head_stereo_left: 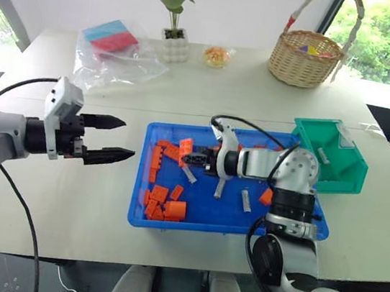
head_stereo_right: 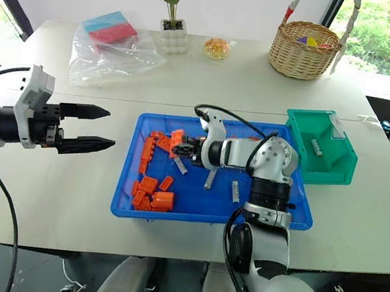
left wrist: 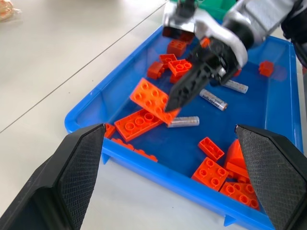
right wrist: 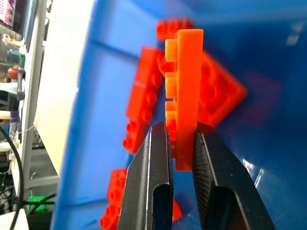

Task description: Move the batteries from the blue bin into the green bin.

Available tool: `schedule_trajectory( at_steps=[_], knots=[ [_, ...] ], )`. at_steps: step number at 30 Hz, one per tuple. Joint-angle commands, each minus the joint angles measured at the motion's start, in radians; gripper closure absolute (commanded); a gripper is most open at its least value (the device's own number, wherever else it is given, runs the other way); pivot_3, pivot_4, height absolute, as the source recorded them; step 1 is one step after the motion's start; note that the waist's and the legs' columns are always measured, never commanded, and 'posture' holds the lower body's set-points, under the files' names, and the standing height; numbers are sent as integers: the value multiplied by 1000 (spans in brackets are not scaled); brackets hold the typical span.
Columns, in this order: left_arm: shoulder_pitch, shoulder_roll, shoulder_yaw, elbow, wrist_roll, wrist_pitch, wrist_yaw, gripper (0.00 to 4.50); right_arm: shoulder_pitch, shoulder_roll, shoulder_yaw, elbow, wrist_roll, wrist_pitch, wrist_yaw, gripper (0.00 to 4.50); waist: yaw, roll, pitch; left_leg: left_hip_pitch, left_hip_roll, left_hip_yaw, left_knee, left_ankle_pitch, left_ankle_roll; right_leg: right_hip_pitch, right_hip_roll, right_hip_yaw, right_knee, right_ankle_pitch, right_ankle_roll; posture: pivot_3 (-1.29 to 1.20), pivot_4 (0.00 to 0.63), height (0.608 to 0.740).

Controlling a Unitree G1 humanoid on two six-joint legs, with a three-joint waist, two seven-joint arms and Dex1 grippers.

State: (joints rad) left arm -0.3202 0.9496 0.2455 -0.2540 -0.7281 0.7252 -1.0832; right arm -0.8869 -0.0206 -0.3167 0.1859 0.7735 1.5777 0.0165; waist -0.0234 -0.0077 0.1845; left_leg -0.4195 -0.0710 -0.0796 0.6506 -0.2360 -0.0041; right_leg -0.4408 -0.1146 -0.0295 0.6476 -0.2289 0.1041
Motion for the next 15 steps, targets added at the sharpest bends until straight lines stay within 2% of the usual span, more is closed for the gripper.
schedule_trajectory(
  at_steps=[1, 5, 8, 10, 11, 12, 14, 15],
  knots=[
    [-27, -2, 3, 3, 5, -26, -4, 0, -39, 0, 93, 27, -47, -73, 62, 4449, -1, 0, 0, 0, 0, 0, 0, 0, 0, 0, 0, 0, 0, 0, 0, 0, 150, 702],
    [-43, -9, -5, 11, 9, -32, 0, 0, -44, -5, 291, 6, -102, -159, 173, 4449, -14, 0, 0, 0, 0, 0, -1, 0, 0, 0, 0, 0, 0, 0, 0, 0, 150, 702],
    [-50, -13, -8, 13, 13, -34, 2, 0, -40, -5, 383, 8, -131, -189, 231, 4449, -20, 0, 0, 0, 0, 0, -1, 0, 0, 0, 0, 0, 0, 0, 0, 0, 150, 702],
    [-51, -14, -6, 12, 13, -34, 4, 0, -36, -16, 432, 6, -156, -208, 259, 3419, -20, 0, 0, 0, 0, 0, -1, 0, 0, 0, 0, 0, 0, 0, 0, 0, 150, 702],
    [-50, -14, -4, 9, 12, -33, 5, 0, -37, -28, 457, 1, -170, -219, 275, 3245, -20, 0, 0, 0, 0, 0, -1, 0, 0, 0, 0, 0, 0, 0, 0, 0, 150, 702],
    [-48, -14, -2, 7, 10, -32, 6, 0, -40, -41, 478, -4, -183, -230, 291, 2722, -20, 0, 0, 0, 0, -1, -1, 0, 0, 0, 0, 0, 0, 0, 0, 0, 150, 702],
    [-43, -16, 2, 1, 5, -27, 10, 0, -52, -84, 518, -35, -215, -272, 326, 1712, -19, 0, 0, 0, 0, -1, -1, 0, -1, 0, 0, 0, 0, 0, 0, 0, 150, 702],
    [-38, -17, 4, -4, 4, -26, 11, 0, -62, -131, 552, -74, -235, -298, 356, 1354, -19, 0, 0, 0, 0, -1, -1, 0, -1, 0, 0, 0, 0, 0, 0, 0, 150, 702]
  ],
)
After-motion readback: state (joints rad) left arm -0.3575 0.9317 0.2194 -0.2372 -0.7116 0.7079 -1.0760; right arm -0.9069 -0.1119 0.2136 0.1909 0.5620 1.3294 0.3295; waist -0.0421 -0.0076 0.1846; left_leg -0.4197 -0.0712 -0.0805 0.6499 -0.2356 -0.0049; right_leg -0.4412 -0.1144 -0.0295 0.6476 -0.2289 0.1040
